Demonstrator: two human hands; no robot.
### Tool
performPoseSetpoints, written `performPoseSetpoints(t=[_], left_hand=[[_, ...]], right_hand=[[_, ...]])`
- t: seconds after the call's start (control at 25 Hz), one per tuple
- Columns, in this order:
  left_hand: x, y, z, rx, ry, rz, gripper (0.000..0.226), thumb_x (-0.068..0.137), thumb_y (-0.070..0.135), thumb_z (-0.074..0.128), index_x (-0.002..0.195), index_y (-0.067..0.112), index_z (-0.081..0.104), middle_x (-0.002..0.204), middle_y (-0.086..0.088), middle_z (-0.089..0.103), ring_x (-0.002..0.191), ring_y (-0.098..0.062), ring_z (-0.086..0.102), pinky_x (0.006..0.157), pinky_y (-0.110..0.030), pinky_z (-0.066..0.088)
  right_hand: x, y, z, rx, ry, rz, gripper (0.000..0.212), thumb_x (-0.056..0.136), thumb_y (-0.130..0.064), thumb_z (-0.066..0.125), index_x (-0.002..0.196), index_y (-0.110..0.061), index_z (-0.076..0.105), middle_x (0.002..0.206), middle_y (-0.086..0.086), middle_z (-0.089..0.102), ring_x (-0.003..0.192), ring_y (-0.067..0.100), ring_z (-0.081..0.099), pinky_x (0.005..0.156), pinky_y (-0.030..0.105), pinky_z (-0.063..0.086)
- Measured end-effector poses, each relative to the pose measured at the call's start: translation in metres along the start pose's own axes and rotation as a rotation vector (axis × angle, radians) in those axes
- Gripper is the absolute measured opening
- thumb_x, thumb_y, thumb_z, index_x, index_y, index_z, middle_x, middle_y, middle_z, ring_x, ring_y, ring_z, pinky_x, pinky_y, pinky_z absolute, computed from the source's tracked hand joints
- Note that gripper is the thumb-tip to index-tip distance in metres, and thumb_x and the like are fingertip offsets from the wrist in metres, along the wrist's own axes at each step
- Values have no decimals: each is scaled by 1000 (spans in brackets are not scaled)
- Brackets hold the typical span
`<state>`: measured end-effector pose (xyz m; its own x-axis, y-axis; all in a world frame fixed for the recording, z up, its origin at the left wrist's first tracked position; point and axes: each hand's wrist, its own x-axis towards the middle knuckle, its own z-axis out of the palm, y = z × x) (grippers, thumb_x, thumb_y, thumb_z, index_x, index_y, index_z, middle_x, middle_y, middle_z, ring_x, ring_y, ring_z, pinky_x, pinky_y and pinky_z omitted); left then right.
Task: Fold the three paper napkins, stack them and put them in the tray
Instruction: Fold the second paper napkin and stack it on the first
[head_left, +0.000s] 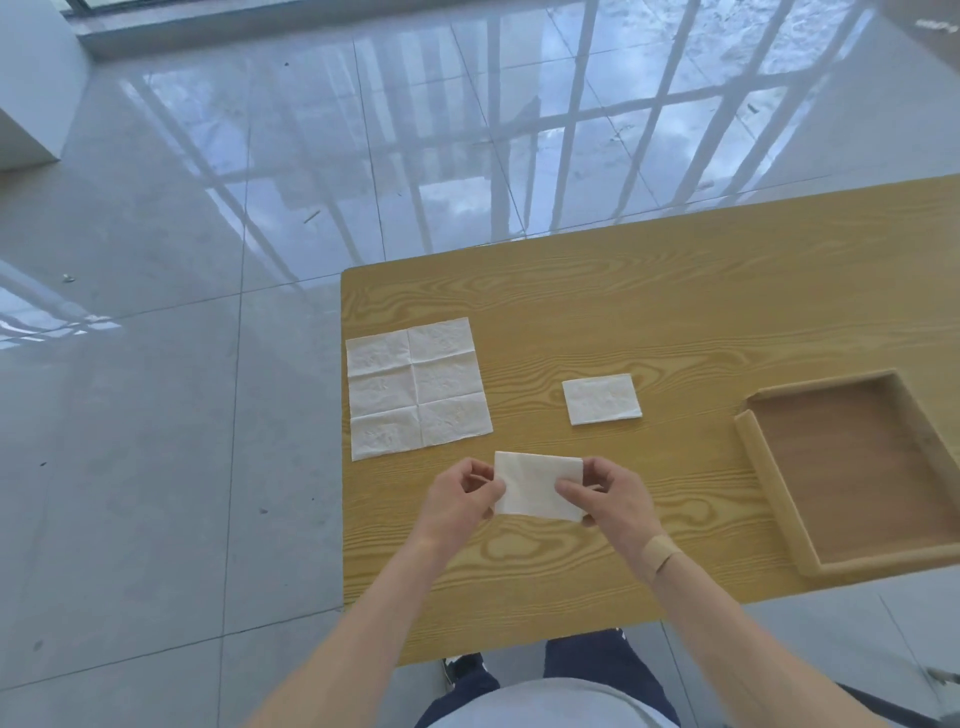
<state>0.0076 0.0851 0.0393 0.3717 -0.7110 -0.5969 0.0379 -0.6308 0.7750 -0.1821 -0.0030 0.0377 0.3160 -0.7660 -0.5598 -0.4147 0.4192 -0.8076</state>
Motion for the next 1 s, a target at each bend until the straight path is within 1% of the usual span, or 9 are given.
performPoseSetpoints(t=[0.12, 0.24, 0.32, 0.4, 0.48, 0.68, 0.84, 1.0], left_hand=[[8, 18, 29, 35, 9, 4, 7, 88, 27, 69, 90, 21, 67, 77, 5, 70, 61, -3, 60, 56, -17, 44], [16, 34, 54, 0, 63, -14, 6, 89, 22, 69, 89, 17, 67, 77, 5, 68, 61, -3, 59, 52, -11, 43], [20, 44, 70, -9, 96, -38, 5, 89, 19, 69, 89, 14, 67, 77, 6, 67, 60, -2, 59, 52, -10, 43], [25, 51, 82, -17, 113, -62, 6, 90, 18, 69, 90, 12, 67, 75, 6, 66, 60, -4, 58, 52, -11, 43], [31, 56, 92, -23, 124, -76, 9, 90, 17, 69, 91, 9, 67, 74, 6, 65, 59, -4, 57, 52, -12, 44], [47, 64, 105, -1, 132, -91, 8, 88, 21, 71, 90, 13, 69, 73, 6, 66, 62, -5, 58, 56, -13, 46], [63, 66, 107, -15, 135, -92, 6, 86, 20, 73, 87, 14, 70, 70, 7, 67, 61, -6, 58, 51, -10, 42], [84, 68, 109, 6, 131, -111, 4, 87, 21, 72, 84, 20, 70, 66, 10, 65, 58, -3, 57, 52, -12, 41]], right_hand=[[16, -9, -35, 1, -40, 4, 12, 84, -18, 76, 95, -18, 72, 89, -1, 73, 76, 13, 68, 54, 20, 51], [33, -16, -68, 10, -48, 31, 11, 83, -16, 77, 93, -17, 72, 88, 0, 74, 74, 12, 69, 56, 22, 53], [45, -19, -89, 18, -74, 43, 12, 83, -12, 77, 93, -16, 73, 88, 1, 76, 70, 11, 70, 56, 23, 54], [55, -21, -105, 18, -97, 52, 13, 83, -9, 77, 93, -15, 74, 88, 3, 77, 67, 9, 71, 55, 22, 54], [65, -20, -116, 13, -106, 54, 13, 83, -8, 76, 92, -16, 74, 86, 0, 78, 67, 8, 71, 55, 19, 53], [88, -16, -128, 17, -56, 76, 8, 81, -15, 79, 87, -17, 74, 81, -2, 78, 67, 9, 71, 56, 22, 54], [105, -17, -130, -6, -24, 101, 9, 80, -23, 80, 85, -18, 74, 80, -3, 77, 67, 9, 72, 57, 24, 53], [123, -19, -130, -47, -3, 121, 9, 79, -26, 80, 84, -21, 74, 80, -5, 77, 67, 9, 72, 60, 25, 49]])
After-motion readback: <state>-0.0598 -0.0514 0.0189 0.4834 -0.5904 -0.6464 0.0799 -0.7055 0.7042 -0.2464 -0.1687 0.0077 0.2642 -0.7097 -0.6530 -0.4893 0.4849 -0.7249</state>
